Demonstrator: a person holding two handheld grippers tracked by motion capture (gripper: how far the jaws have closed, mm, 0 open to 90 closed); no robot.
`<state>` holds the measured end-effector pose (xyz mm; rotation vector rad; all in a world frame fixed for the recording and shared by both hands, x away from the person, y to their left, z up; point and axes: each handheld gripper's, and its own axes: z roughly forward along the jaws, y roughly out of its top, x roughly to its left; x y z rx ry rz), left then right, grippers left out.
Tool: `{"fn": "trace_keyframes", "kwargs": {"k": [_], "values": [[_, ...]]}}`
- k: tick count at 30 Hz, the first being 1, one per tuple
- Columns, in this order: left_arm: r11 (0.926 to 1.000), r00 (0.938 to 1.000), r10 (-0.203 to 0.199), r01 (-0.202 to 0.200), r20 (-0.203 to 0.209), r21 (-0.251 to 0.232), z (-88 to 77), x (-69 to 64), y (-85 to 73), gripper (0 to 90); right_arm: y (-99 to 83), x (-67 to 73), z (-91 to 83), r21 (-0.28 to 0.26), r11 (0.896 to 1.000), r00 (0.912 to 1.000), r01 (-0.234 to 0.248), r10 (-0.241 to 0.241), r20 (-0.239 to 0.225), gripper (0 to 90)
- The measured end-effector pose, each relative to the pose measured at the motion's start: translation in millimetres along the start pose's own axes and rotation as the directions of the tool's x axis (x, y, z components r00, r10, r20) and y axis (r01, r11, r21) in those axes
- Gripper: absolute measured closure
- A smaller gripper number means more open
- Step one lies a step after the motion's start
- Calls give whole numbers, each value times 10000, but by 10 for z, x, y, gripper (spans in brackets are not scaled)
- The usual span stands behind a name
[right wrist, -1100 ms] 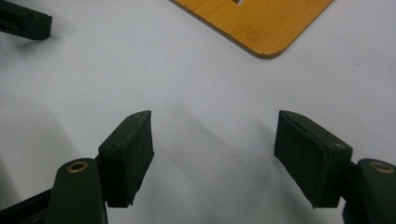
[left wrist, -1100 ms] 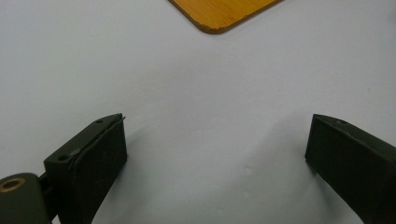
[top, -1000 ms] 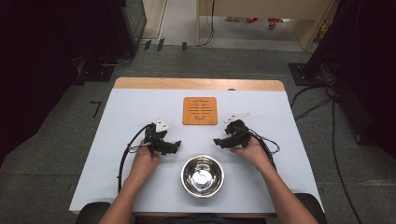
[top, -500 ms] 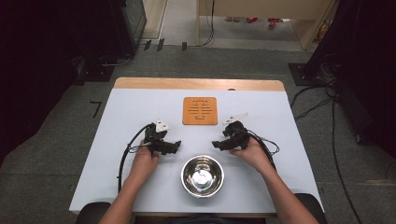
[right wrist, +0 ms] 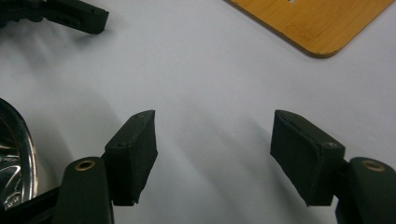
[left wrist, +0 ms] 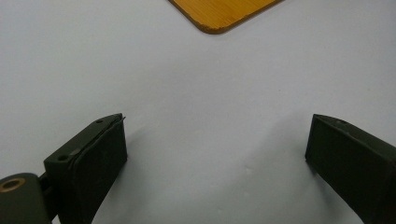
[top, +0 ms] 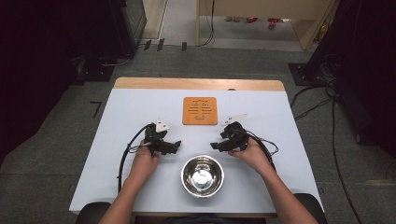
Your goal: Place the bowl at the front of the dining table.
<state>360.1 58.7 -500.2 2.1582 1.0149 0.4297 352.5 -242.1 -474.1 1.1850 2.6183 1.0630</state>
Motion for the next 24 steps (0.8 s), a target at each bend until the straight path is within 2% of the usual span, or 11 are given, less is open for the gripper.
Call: {"fn": "trace_keyframes", "kwargs": {"k": [5, 24], "values": [[10000, 10000, 10, -10, 12, 14, -1, 1, 0, 53, 9, 61, -13, 237, 9997, 9999, -71, 73, -104, 350], [10000, 10000, -15, 15, 12, 5, 0, -1, 0, 53, 38, 203, -75, -59, 9988, 9980, 489, -491, -406, 363]]}}
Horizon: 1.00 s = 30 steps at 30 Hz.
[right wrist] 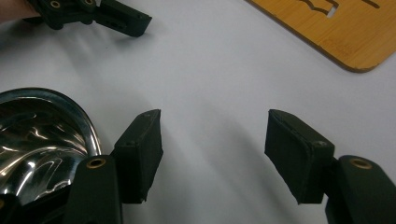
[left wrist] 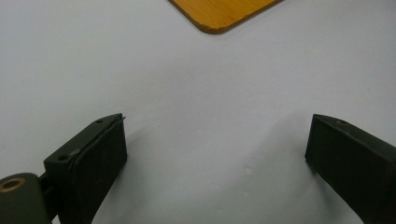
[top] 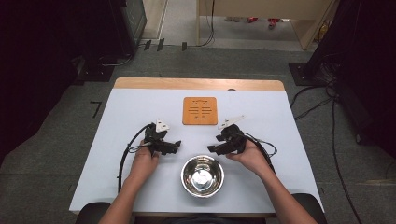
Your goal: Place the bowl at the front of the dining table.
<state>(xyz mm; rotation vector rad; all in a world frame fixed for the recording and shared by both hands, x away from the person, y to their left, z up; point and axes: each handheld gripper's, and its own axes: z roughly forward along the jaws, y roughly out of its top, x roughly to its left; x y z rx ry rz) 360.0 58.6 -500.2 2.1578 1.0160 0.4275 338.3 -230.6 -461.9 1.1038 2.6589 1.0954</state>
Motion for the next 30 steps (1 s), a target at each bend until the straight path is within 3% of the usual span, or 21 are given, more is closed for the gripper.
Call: {"fn": "trace_keyframes", "kwargs": {"k": [22, 30], "values": [[10000, 10000, 20, -20, -8, 5, -1, 1, 0, 52, 82, 114, -82, -230, 9997, 9992, 99, -108, -389, 376], [10000, 10000, 4, -4, -10, -7, 0, 0, 0, 52, 98, 208, -74, -136, 9982, 9961, 588, -595, -646, 380]]}}
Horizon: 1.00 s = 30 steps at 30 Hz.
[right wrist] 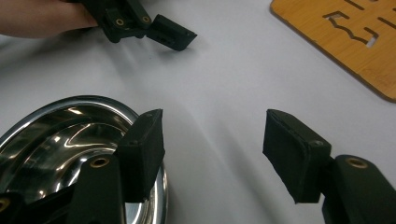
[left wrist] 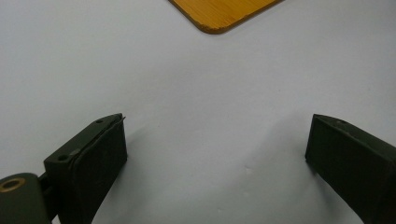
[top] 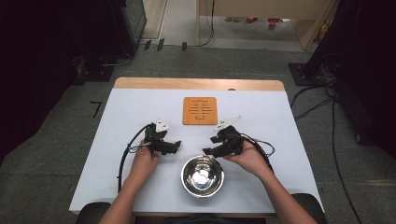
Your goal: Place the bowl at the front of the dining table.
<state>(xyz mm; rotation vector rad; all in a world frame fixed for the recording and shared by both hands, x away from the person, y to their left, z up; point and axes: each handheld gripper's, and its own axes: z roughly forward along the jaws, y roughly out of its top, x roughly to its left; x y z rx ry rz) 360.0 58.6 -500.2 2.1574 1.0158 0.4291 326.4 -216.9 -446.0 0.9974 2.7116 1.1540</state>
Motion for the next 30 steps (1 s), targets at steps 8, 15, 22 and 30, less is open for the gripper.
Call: {"fn": "trace_keyframes", "kwargs": {"k": [8, 15, 22, 30], "values": [[10000, 10000, 2, -2, 1, -1, 0, 0, 0, 52, 5, 39, 15, 36, 9997, 9996, 230, -229, -193, 379], [10000, 10000, 3, -3, -1, 0, 0, 0, 0, 52, 4, 77, 50, 149, 9992, 9985, 362, -355, -415, 380], [10000, 10000, 3, -3, -3, -4, 0, 0, 0, 52, -5, 107, 80, 201, 9988, 9975, 441, -429, -559, 392], [10000, 10000, 39, -39, -3, 25, -2, 2, 0, 52, -30, 120, 122, 267, 9979, 9948, 586, -561, -851, 417]]}}
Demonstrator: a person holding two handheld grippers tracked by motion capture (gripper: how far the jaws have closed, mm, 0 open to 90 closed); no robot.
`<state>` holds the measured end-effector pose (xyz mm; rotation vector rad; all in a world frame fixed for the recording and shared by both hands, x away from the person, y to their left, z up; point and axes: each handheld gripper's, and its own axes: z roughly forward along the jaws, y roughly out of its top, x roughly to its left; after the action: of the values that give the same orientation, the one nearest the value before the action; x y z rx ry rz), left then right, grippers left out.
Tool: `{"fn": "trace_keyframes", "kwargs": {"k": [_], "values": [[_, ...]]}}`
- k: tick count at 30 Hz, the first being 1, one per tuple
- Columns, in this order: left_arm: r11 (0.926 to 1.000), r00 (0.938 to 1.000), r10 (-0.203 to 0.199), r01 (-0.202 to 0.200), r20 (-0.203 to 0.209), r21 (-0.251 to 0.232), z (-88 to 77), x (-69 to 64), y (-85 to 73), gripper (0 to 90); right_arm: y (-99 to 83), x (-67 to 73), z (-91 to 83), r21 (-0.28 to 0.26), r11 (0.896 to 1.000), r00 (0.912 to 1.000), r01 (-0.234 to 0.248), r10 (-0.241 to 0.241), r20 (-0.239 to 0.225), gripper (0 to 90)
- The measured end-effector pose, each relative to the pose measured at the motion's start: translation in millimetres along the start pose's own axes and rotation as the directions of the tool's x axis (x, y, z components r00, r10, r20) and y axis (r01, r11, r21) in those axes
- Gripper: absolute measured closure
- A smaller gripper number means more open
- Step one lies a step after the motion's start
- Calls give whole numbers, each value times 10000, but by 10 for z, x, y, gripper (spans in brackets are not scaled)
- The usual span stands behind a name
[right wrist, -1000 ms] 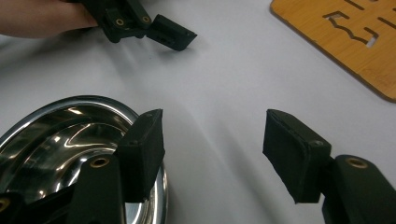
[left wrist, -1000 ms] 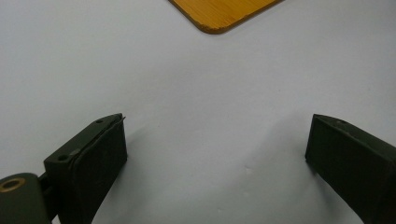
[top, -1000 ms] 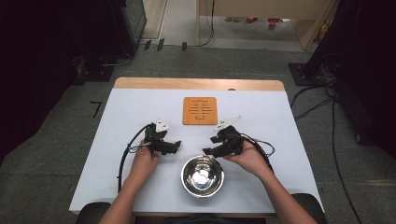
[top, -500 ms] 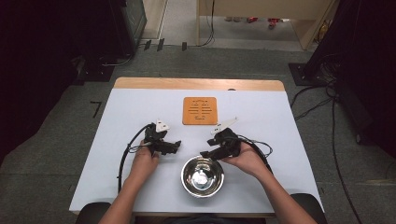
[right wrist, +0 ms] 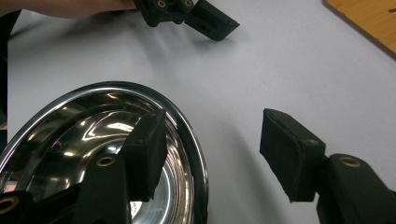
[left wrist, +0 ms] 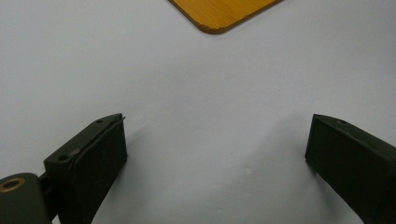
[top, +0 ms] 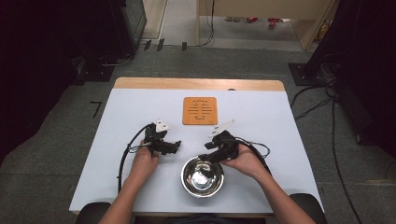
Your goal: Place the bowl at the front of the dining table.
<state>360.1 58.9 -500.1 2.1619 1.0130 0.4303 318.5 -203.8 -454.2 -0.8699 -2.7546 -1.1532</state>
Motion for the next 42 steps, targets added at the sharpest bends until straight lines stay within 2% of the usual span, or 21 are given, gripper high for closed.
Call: {"fn": "trace_keyframes", "kwargs": {"k": [3, 11, 22, 30, 34, 42], "values": [[10000, 10000, -10, 10, 0, -6, 0, -1, 0, 52, -6, 16, 17, -69, 9999, 9999, 140, -140, -32, 422], [10000, 10000, -6, 6, -2, -7, 0, -1, 0, 52, -34, 36, 69, 11, 10000, 9996, 56, -56, -277, 443], [10000, 10000, -15, 15, 12, 4, 1, -1, 1, 52, -52, 44, 125, 281, 9994, 9986, 191, -177, -492, 496], [10000, 10000, -26, 26, 6, -2, 0, -3, 0, 52, -88, 79, 219, 648, 9972, 9971, 372, -328, -681, 558], [10000, 10000, -17, 17, 6, -4, 1, -2, 0, 52, -102, 90, 244, 817, 9955, 9966, 477, -420, -704, 618], [10000, 10000, -29, 29, 8, -11, 1, -3, 0, 52, -123, 82, 279, 1073, 9930, 9944, 500, -394, -984, 699]]}}
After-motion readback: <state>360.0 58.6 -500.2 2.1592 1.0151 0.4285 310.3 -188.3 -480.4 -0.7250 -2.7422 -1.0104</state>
